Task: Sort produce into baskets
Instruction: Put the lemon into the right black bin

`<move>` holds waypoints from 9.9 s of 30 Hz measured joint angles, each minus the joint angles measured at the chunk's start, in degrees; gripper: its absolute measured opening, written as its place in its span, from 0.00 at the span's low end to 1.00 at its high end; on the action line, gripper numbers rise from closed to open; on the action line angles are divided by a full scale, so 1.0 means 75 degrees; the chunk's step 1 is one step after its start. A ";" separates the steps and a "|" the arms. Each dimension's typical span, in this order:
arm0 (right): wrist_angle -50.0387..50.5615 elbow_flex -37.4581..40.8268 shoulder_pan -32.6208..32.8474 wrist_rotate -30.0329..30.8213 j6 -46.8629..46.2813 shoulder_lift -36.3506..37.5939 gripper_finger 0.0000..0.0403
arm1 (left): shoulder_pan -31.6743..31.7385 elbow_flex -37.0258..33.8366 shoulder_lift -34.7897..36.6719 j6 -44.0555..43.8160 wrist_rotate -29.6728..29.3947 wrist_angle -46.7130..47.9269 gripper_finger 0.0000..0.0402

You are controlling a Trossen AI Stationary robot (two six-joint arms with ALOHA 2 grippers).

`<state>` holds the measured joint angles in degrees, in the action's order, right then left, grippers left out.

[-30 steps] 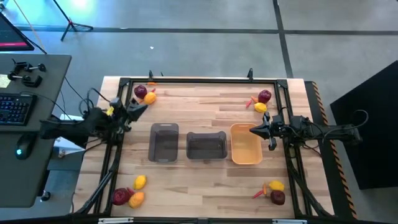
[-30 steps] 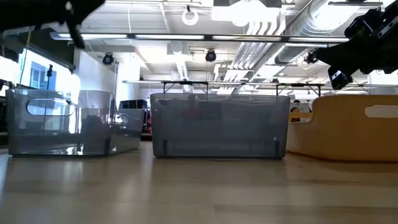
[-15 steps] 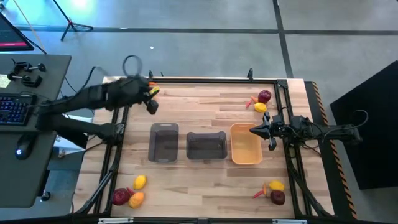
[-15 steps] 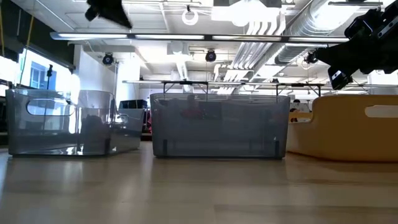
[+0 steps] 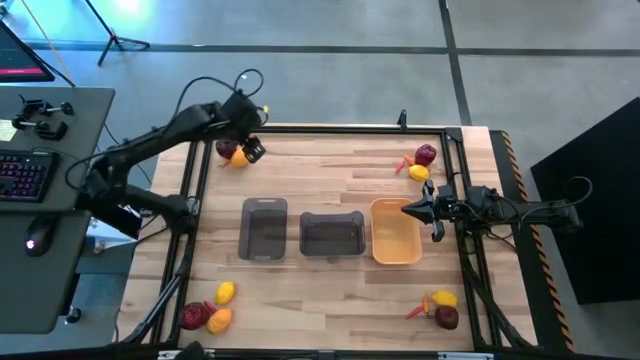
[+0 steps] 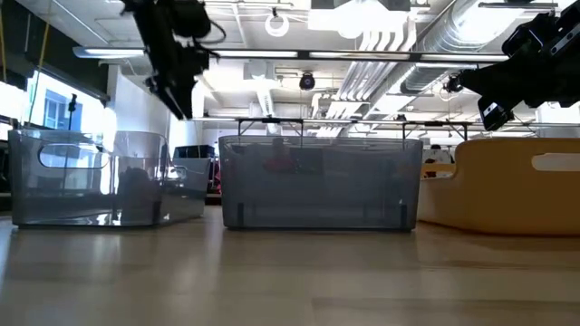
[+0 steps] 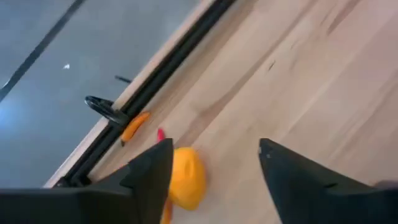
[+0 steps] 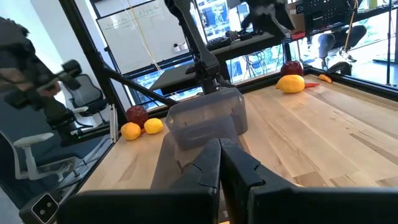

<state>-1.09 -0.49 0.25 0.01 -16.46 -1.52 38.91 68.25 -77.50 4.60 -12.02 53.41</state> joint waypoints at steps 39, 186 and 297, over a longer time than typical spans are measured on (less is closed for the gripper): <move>0.0001 0.0000 0.0000 0.0000 -0.0001 0.0000 0.00 | 0.0574 0.0000 -0.3776 -0.0187 -0.1281 0.0930 0.70; 0.5794 -0.5831 -0.5759 0.1593 -0.0909 -1.1217 0.74 | -0.2395 0.0125 0.1928 -0.1661 0.0354 -0.1667 0.81; 0.2336 -0.5665 0.0490 -0.1969 -0.2344 -0.7991 0.89 | -1.1134 -0.1641 -0.2214 -1.2395 0.2886 -0.0321 0.81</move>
<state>16.43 -42.98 3.92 -14.76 -34.04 -61.45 -44.59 55.94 -94.11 -88.36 9.63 51.00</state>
